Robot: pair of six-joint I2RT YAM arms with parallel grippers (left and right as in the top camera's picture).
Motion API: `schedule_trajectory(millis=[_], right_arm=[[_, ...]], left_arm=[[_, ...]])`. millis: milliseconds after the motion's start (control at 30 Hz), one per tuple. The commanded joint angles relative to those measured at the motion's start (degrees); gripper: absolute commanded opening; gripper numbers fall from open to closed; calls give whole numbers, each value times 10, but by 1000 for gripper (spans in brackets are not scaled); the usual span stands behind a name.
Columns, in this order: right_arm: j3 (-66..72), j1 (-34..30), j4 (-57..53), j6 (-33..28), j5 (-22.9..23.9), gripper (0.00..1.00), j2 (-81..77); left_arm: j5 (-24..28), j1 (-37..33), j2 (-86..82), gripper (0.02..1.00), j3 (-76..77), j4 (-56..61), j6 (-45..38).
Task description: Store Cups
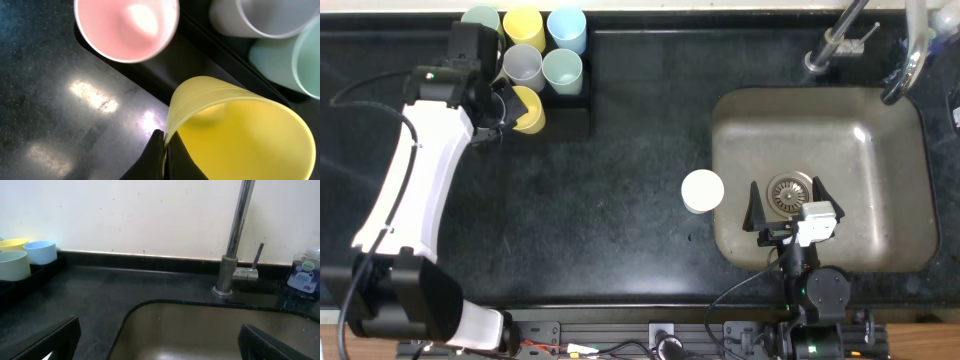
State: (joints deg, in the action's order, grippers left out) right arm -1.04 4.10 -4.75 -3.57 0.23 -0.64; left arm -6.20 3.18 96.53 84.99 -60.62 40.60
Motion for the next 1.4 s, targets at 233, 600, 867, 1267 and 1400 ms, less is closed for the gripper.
schedule_trajectory(millis=[233,600,867,1267,1400], right_arm=[[8,-4,4,4,-2,998,4],[8,-4,3,4,-2,998,4],[8,-4,3,4,-2,998,4],[8,-4,3,4,-2,998,4],[8,-4,3,4,-2,998,4]], left_arm=[[20,-24,33,36,2,34,17],[50,-24,60,36,2,49,17],[33,-25,65,36,2,42,17],[33,-25,94,36,2,53,18],[31,-25,99,36,2,64,19]])
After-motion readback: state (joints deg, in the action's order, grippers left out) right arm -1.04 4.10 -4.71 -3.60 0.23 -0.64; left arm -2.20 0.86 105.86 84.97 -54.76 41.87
